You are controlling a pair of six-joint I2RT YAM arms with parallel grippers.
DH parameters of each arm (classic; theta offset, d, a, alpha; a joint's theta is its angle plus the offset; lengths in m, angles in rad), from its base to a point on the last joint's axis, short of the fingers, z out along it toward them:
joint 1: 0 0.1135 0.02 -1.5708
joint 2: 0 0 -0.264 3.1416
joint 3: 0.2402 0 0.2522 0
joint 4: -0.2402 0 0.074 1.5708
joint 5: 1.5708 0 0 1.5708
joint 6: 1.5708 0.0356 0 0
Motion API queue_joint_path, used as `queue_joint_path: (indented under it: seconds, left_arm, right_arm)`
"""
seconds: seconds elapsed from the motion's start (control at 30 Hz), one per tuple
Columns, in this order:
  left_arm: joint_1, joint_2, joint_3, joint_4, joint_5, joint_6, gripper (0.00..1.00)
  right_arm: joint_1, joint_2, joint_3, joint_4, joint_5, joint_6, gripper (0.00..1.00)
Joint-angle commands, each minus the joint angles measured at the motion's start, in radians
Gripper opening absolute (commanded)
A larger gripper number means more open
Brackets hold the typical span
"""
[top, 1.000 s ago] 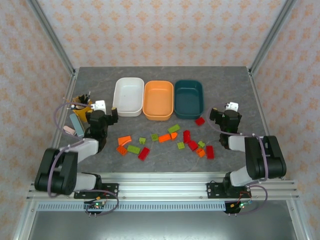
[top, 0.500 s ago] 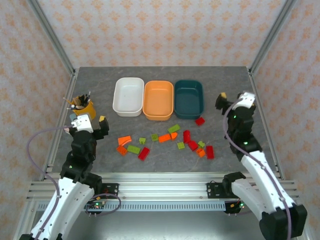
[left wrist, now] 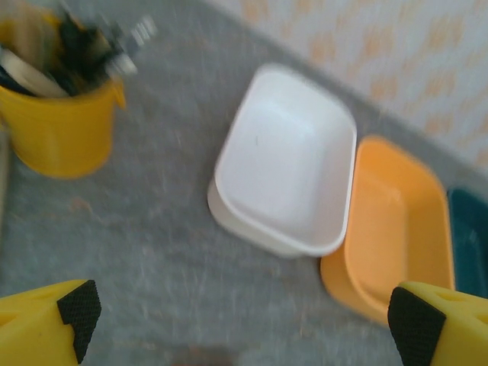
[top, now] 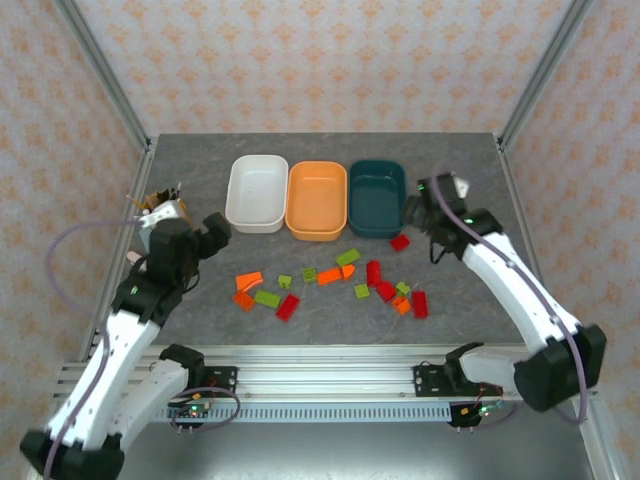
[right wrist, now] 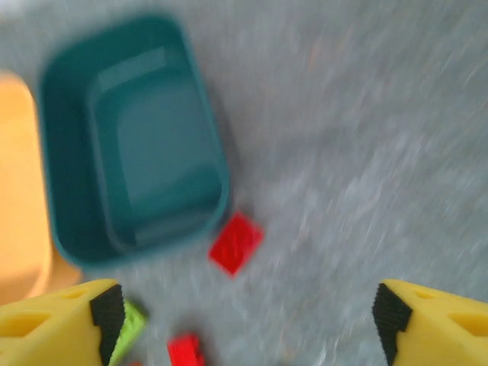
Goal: Sort the legos into containers by color
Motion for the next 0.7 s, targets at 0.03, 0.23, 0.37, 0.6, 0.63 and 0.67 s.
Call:
queue_joint_path:
  seconds: [0.03, 0.23, 0.37, 0.6, 0.63, 0.67]
  left_arm:
    - [-0.121, 0.068, 0.02, -0.081, 0.076, -0.018, 1.0]
    - [-0.23, 0.093, -0.017, -0.002, 0.04, -0.07, 1.0]
    - [-0.278, 0.106, -0.012, 0.014, 0.018, -0.08, 1.0]
    - [-0.31, 0.08, -0.017, -0.007, -0.006, -0.079, 1.0]
    - [-0.311, 0.072, -0.021, -0.007, -0.008, -0.084, 1.0]
    - [-0.313, 0.064, -0.025, -0.008, -0.009, -0.088, 1.0]
  right_arm:
    - [0.043, 0.127, -0.071, -0.059, -0.134, 0.107, 0.78]
    - [0.024, 0.284, -0.094, 0.129, -0.185, 0.093, 0.75]
    - [-0.02, 0.37, -0.096, 0.216, -0.21, 0.095, 0.75]
    - [-0.06, 0.405, -0.131, 0.372, -0.236, 0.076, 0.75]
    - [-0.063, 0.407, -0.136, 0.391, -0.24, 0.074, 0.74]
    - [-0.066, 0.411, -0.138, 0.401, -0.24, 0.073, 0.74]
